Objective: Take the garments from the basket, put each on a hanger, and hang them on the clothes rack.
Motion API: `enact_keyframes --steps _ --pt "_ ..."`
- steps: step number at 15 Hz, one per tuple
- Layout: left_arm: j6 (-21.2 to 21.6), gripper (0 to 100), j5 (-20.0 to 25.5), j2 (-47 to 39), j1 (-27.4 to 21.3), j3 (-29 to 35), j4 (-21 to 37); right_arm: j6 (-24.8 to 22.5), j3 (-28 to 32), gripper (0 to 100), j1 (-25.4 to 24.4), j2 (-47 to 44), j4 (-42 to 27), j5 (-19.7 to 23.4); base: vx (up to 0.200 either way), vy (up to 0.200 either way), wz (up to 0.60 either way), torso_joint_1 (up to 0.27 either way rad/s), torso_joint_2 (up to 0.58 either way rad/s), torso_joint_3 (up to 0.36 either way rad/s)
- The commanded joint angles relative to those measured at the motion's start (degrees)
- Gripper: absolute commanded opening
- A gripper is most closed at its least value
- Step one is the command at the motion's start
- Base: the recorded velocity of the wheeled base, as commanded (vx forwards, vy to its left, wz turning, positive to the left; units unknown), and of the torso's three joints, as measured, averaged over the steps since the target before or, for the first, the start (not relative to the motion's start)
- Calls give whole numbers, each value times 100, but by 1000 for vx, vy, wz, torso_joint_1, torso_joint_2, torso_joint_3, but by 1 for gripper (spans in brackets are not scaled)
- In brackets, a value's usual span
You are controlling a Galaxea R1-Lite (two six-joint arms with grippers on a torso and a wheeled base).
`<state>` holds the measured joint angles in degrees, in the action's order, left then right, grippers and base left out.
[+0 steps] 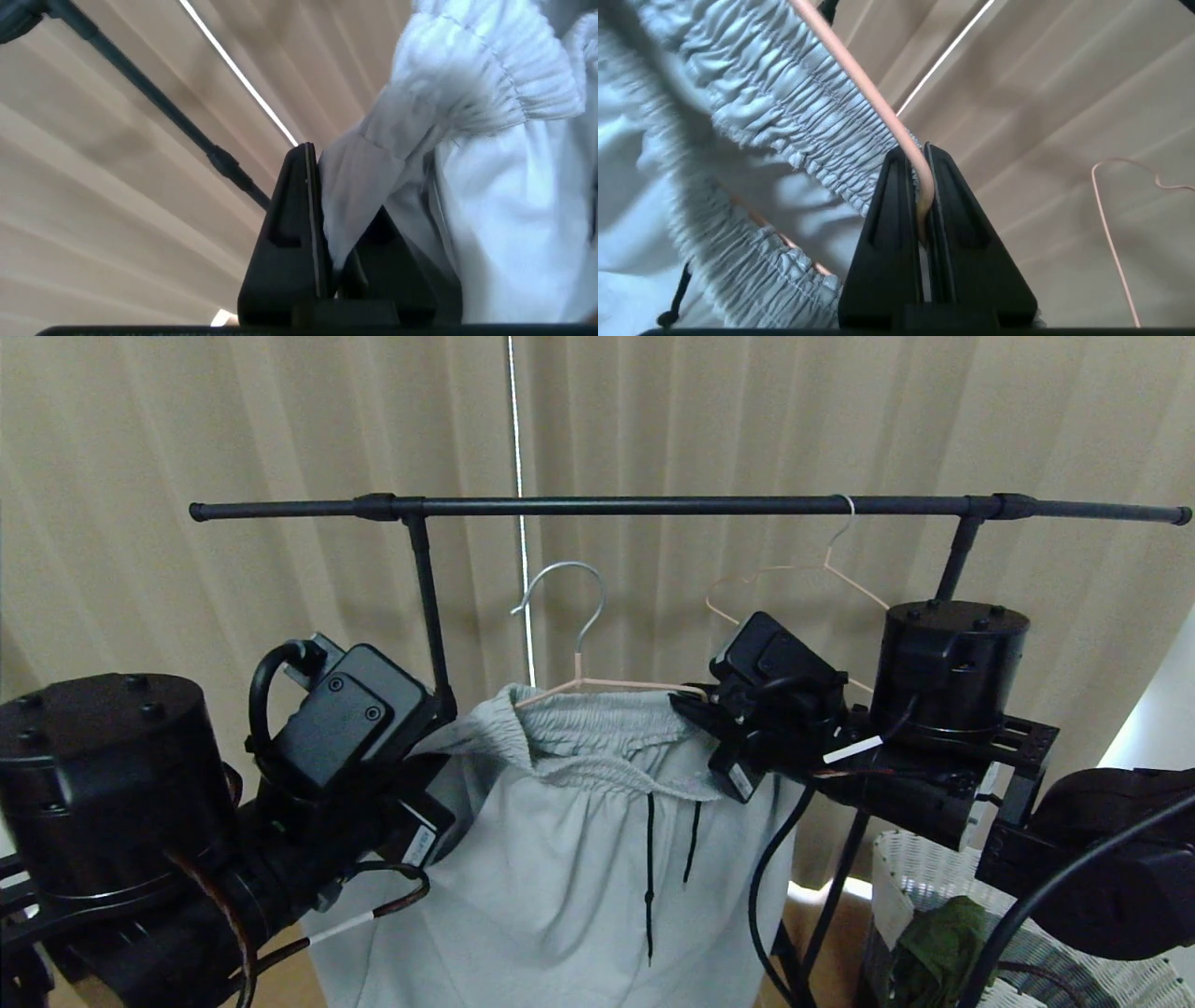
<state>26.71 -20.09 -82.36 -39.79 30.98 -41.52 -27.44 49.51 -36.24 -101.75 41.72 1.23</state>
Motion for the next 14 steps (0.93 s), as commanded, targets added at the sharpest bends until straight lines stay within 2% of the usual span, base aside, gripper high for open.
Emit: enact_keyframes --steps 1,5,6,9,11,14 --pt "1 0 -4 18 -29 -13 4 2 -11 0 -6 7 12 0 0 0 0 0 0 0" --pt "-166 0 49 132 -29 -224 4 11 -73 0 3 68 12 -9 0 0 0 0 0 0" --pt "-272 100 58 141 -29 -215 4 11 -73 0 3 86 12 -9 0 0 0 0 0 0" --pt "-474 100 260 238 -82 -224 4 11 -99 0 -6 156 12 -44 0 0 0 0 0 0" --pt "-500 100 902 554 -73 -399 12 19 -257 0 3 314 12 -237 0 0 0 0 0 0" --pt "-500 100 1016 748 -38 -575 12 19 -591 0 267 666 12 -237 0 0 0 0 0 0"
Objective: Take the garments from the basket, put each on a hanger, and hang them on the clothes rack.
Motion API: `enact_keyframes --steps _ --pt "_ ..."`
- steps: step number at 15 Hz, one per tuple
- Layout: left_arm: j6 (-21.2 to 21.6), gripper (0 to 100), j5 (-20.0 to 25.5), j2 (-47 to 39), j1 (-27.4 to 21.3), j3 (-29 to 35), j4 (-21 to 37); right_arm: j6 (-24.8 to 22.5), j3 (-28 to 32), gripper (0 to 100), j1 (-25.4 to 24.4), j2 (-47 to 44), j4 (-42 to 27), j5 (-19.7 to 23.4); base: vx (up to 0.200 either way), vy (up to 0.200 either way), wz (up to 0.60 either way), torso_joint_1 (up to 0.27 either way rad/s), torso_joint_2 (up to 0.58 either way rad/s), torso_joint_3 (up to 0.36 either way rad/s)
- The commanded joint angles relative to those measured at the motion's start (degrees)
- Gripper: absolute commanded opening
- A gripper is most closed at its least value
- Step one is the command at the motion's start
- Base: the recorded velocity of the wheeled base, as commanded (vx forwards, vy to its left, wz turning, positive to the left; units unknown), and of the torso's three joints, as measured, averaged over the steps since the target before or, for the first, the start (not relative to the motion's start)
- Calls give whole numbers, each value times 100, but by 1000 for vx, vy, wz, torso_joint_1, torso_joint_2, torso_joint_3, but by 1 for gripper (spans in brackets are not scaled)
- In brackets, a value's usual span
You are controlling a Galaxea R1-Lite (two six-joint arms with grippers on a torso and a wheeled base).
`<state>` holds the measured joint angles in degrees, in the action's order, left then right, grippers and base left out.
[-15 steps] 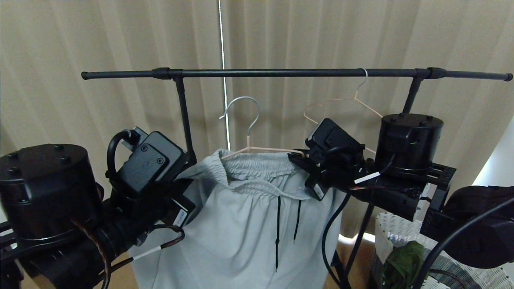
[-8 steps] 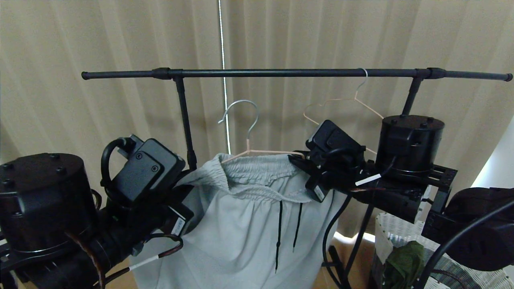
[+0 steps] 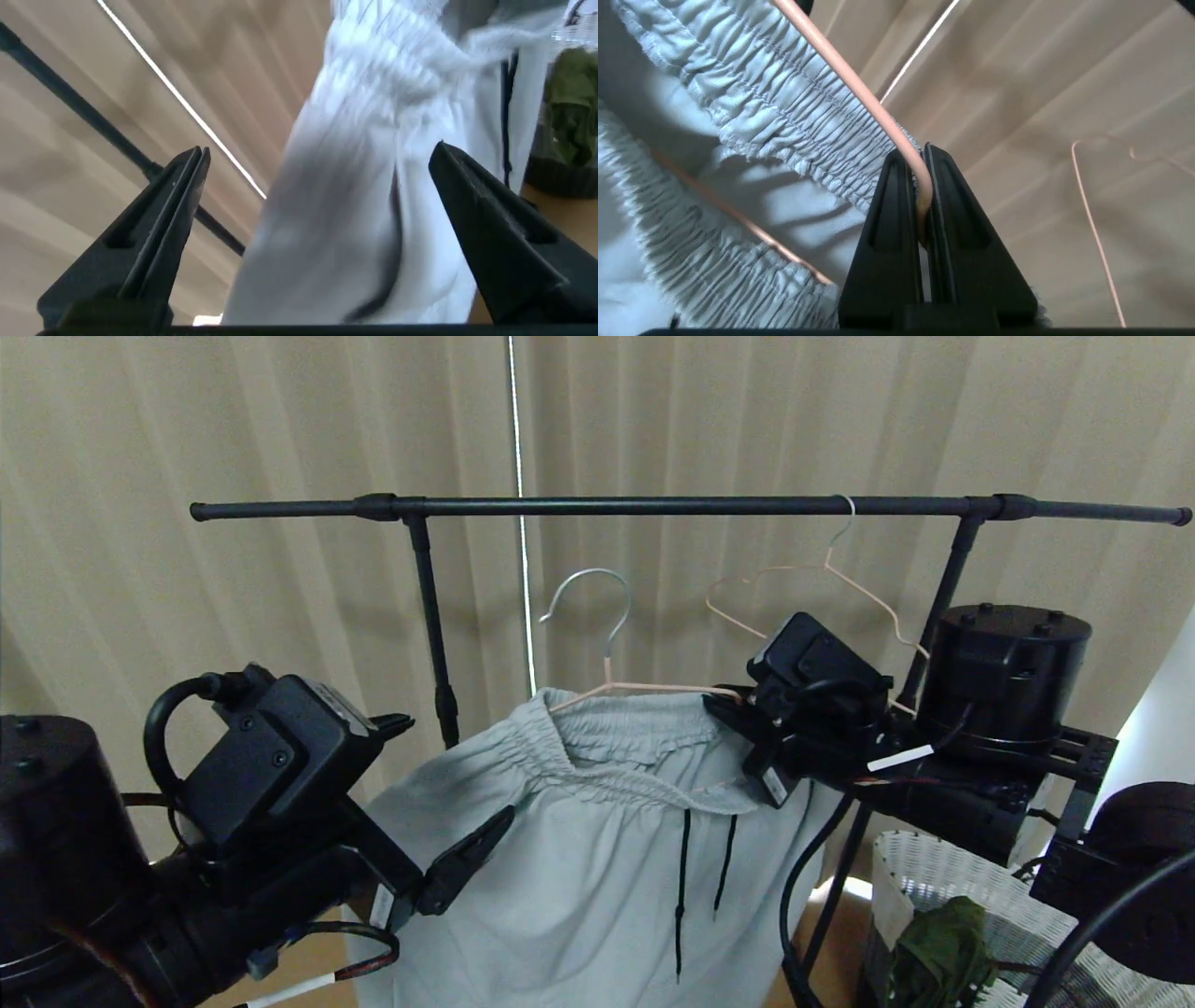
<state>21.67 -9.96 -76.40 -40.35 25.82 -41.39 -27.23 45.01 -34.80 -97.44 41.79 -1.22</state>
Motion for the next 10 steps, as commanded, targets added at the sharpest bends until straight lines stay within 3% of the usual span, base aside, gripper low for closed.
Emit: enact_keyframes --steps 1,7,10 --pt "-5 100 3 169 27 -60 -1 8 -194 0 211 304 5 8 0 0 0 0 0 0" --pt "-23 100 -6 670 159 -552 -1 16 -757 0 747 893 5 8 0 0 0 0 0 0" --pt "-32 100 -15 696 221 -912 -1 377 -801 0 879 1078 5 8 0 0 0 0 0 0"
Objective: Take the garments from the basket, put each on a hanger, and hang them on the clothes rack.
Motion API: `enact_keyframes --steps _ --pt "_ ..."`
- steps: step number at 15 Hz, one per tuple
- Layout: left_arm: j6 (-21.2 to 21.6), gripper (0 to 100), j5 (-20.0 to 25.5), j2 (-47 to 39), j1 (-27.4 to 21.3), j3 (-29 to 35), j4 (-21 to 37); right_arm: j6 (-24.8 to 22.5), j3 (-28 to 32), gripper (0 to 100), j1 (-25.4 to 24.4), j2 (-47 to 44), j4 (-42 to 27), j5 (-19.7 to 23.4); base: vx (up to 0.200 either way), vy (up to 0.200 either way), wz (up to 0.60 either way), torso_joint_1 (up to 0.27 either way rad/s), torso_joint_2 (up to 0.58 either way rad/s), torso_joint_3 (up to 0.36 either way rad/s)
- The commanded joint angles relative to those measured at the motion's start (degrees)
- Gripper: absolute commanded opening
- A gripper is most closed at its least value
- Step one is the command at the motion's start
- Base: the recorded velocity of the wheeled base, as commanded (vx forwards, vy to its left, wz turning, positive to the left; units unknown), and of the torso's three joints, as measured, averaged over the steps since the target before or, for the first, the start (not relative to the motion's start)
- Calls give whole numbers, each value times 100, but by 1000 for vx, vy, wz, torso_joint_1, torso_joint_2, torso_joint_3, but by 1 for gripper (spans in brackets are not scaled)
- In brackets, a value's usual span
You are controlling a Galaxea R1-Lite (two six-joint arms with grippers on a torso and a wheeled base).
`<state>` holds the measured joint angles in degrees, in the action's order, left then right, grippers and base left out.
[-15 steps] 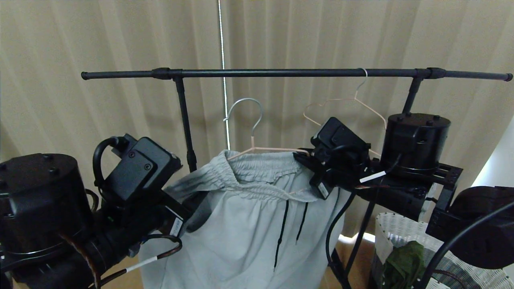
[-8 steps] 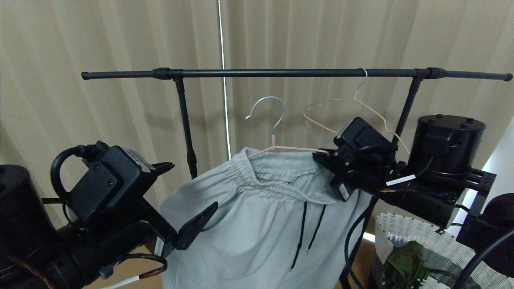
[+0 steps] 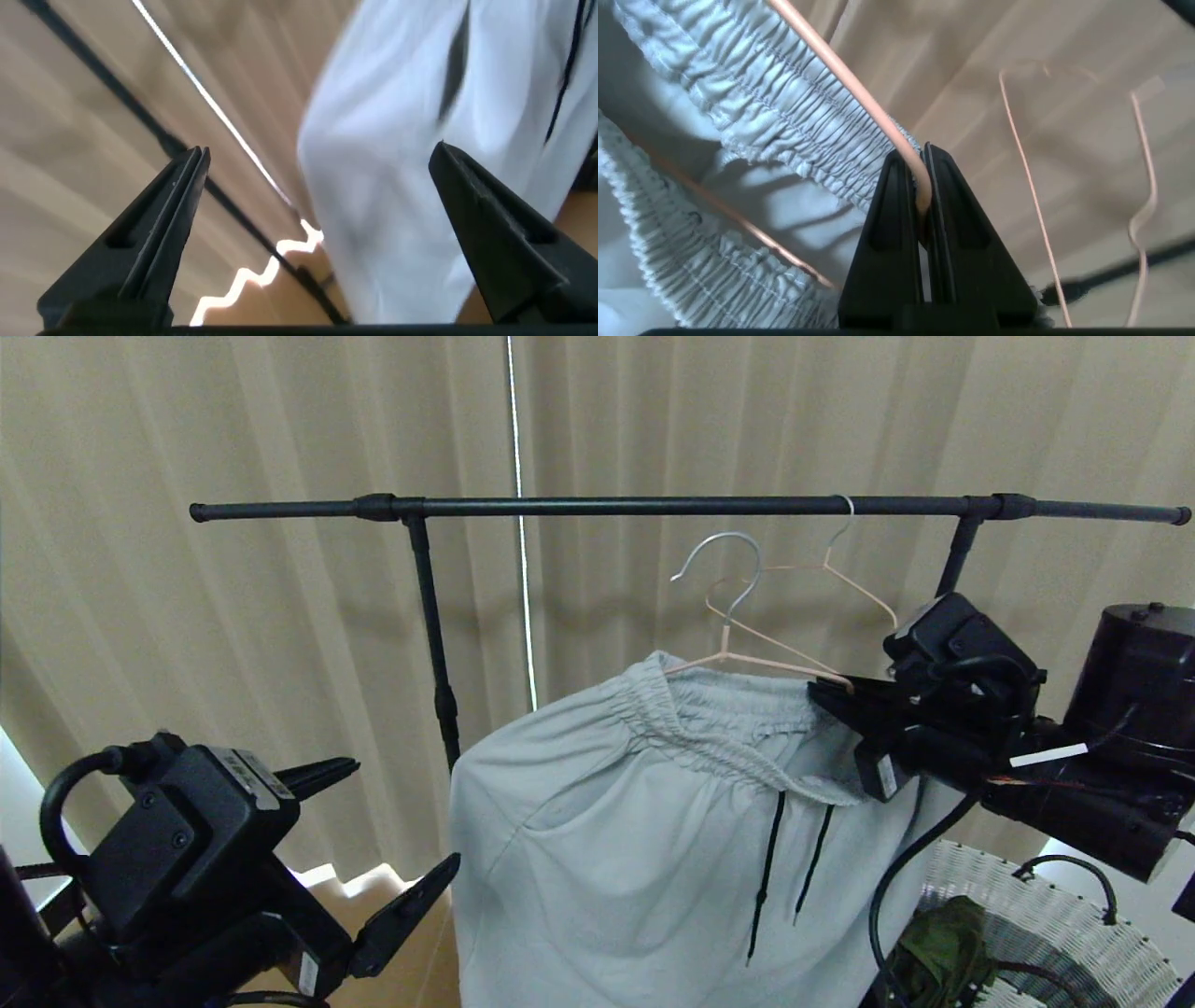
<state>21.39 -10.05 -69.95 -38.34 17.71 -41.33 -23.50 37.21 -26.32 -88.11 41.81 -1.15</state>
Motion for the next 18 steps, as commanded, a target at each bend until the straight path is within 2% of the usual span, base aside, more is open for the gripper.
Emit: enact_keyframes --steps 1,4,6,7,10,14,15,18 --pt "5 100 -6 -27 19 -189 -7 83 -20 0 22 216 2 0 0 0 0 0 0 0" --pt "-4 100 -6 -309 90 -163 -16 162 -38 0 -5 391 2 35 0 0 0 0 0 0" --pt "5 100 -6 -511 160 -128 -60 232 -3 0 -216 532 -7 35 0 0 0 0 0 0" --pt "-4 100 -6 -643 169 -128 -200 241 -3 0 -374 602 -7 35 0 0 0 0 0 0" --pt "-136 100 -6 -977 274 -154 -693 241 6 0 -444 638 -7 35 0 0 0 0 0 0" --pt "-92 100 -15 -1047 345 -180 -807 241 -3 0 -462 673 -7 35 0 0 0 0 0 0" --pt "-92 0 -15 -1029 345 -180 -798 241 -20 0 -462 673 -7 35 0 0 0 0 0 0" --pt "-92 0 -24 -1029 345 -172 -807 241 -29 0 -462 673 -7 35 0 0 0 0 0 0"
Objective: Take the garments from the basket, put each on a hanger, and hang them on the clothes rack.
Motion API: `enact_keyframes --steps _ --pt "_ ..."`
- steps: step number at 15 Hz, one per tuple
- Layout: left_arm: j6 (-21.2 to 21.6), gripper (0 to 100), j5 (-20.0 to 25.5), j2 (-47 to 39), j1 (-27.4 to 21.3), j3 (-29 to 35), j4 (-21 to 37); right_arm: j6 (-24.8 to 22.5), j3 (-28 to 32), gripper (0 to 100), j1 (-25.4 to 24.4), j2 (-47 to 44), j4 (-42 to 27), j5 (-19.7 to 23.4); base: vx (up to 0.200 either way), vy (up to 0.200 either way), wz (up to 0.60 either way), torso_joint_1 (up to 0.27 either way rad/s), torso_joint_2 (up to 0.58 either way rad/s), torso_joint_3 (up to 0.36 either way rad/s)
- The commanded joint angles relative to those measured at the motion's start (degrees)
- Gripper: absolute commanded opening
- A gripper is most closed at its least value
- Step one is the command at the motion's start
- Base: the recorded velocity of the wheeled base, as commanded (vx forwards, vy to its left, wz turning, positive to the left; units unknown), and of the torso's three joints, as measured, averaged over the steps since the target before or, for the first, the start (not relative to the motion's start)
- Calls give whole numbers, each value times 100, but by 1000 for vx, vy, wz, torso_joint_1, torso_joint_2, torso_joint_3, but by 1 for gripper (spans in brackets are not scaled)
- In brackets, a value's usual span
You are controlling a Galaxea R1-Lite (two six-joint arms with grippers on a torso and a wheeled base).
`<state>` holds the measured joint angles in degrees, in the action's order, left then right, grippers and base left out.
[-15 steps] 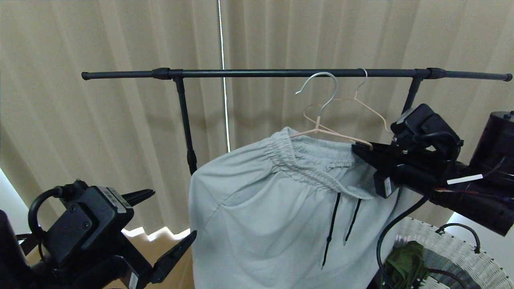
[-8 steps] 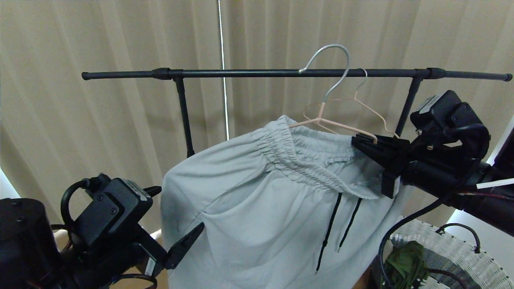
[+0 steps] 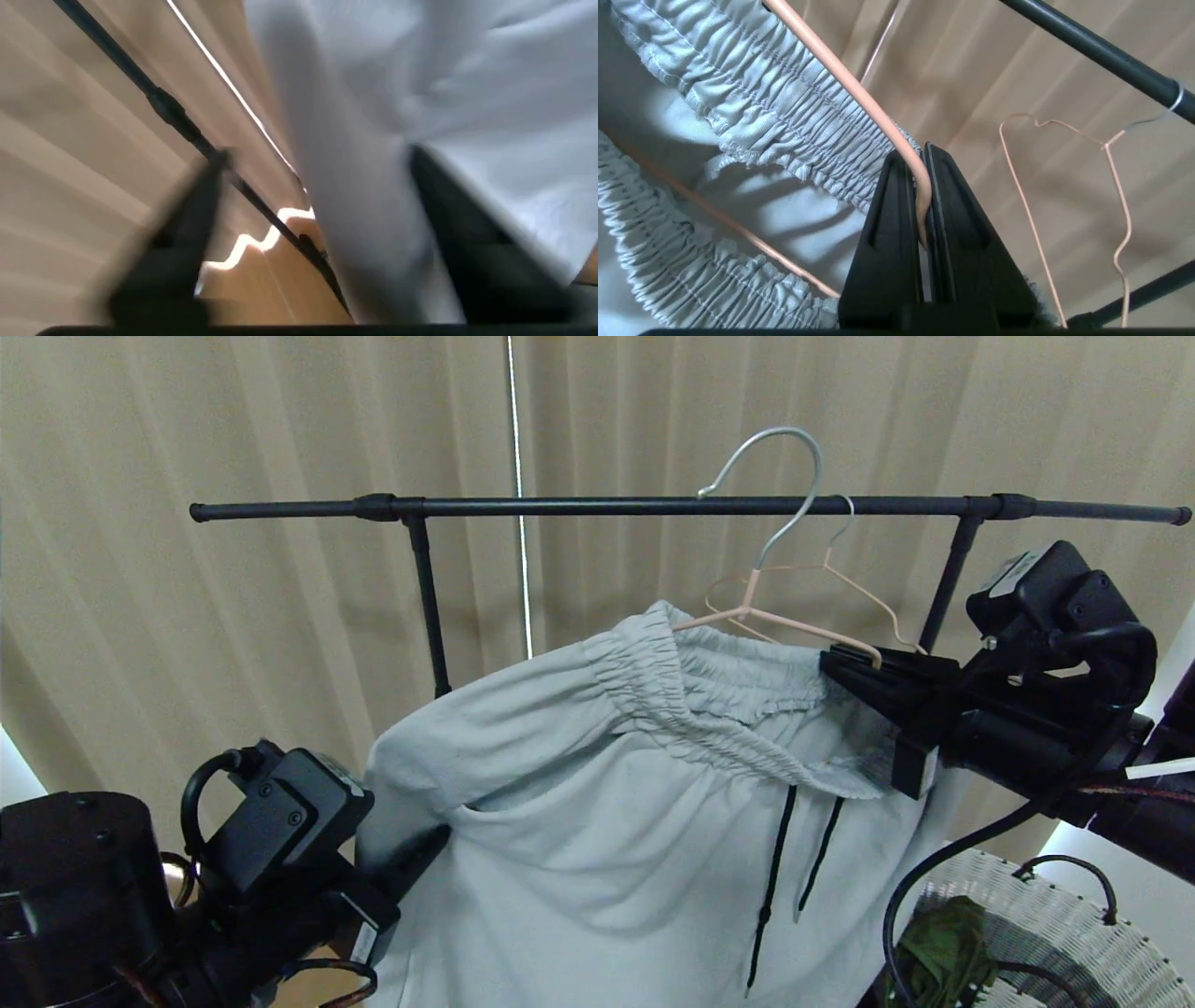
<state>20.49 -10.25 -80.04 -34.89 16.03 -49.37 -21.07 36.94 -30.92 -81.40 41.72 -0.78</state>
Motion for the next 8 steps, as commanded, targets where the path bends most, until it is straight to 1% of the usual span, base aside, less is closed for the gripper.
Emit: enact_keyframes --steps 1,4,6,8 --pt "-1 0 -3 -11 0 -12 -2 -3 -2 0 -2 1 3 -1 0 0 0 0 0 0" --pt "-1 0 -12 41 8 -83 -2 15 -2 0 68 -25 3 -27 0 0 0 0 0 0" --pt "16 0 -12 235 246 -188 -2 24 -2 0 411 -87 -6 -45 0 0 0 0 0 0" --pt "7 0 -3 331 641 -162 -2 15 -11 0 604 -122 -6 -45 0 0 0 0 0 0"
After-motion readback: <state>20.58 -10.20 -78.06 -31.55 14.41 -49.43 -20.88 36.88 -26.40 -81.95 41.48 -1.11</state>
